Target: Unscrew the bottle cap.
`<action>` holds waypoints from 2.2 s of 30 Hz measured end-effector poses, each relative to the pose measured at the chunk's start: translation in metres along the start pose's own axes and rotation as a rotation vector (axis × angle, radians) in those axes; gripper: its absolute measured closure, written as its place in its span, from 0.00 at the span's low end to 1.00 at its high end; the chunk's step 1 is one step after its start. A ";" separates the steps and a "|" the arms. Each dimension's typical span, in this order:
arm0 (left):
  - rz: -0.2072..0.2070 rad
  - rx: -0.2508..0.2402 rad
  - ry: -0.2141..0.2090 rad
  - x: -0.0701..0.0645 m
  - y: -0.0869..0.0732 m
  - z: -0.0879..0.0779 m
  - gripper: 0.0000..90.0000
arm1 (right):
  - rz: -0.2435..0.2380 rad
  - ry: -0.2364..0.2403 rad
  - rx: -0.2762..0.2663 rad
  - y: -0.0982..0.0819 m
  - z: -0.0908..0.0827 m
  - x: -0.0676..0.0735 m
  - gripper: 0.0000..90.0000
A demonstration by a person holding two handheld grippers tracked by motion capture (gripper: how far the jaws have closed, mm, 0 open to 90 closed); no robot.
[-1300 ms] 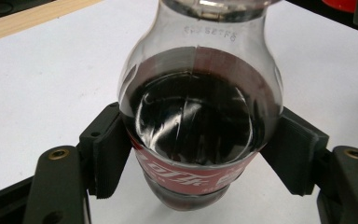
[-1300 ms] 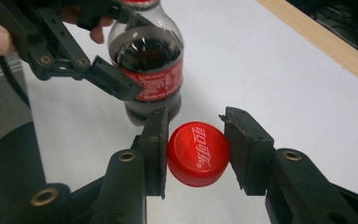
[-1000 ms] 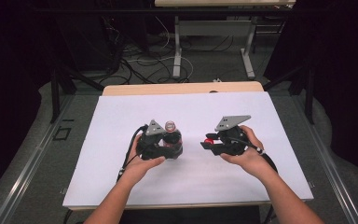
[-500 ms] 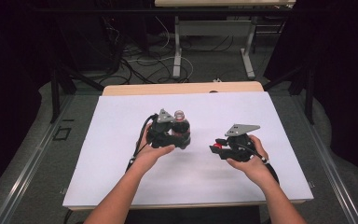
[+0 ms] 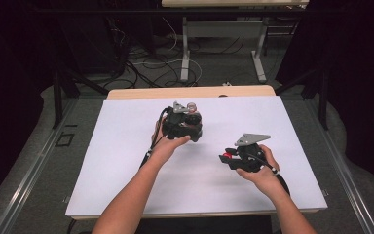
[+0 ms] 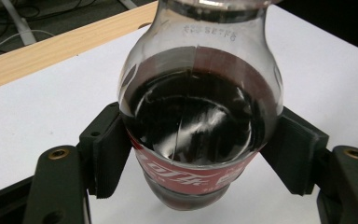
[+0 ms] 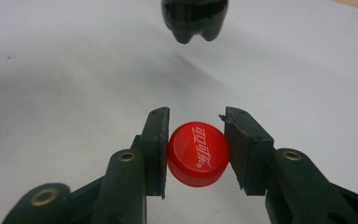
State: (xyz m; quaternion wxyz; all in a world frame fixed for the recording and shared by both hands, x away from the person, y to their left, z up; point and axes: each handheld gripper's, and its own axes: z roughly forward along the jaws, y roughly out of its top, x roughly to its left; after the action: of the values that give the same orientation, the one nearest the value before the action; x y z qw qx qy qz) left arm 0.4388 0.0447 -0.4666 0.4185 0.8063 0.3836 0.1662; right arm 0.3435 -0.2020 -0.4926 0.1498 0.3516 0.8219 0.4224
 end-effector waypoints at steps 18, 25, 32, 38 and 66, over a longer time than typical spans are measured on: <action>-0.051 0.036 0.068 0.008 -0.010 0.042 0.33 | 0.009 0.000 0.009 -0.003 0.003 0.000 0.68; -0.042 0.042 0.074 0.003 -0.015 0.046 0.33 | 0.015 -0.002 -0.001 -0.005 0.004 -0.001 0.68; -0.026 0.045 0.073 0.003 -0.019 0.044 0.32 | 0.019 -0.002 0.005 -0.005 0.004 0.000 0.68; -0.043 0.045 0.060 0.004 -0.019 0.044 0.32 | 0.019 0.007 0.012 -0.005 0.006 0.002 0.68; -0.169 0.008 -0.048 0.021 -0.040 -0.019 0.01 | -0.018 0.067 0.026 0.008 0.041 0.021 0.68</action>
State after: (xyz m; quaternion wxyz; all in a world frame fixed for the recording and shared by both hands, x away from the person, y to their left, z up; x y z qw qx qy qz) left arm 0.4219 0.0860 -0.4886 0.4369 0.7765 0.4408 0.1091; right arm 0.3549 -0.1599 -0.5098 0.1213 0.3317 0.8350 0.4220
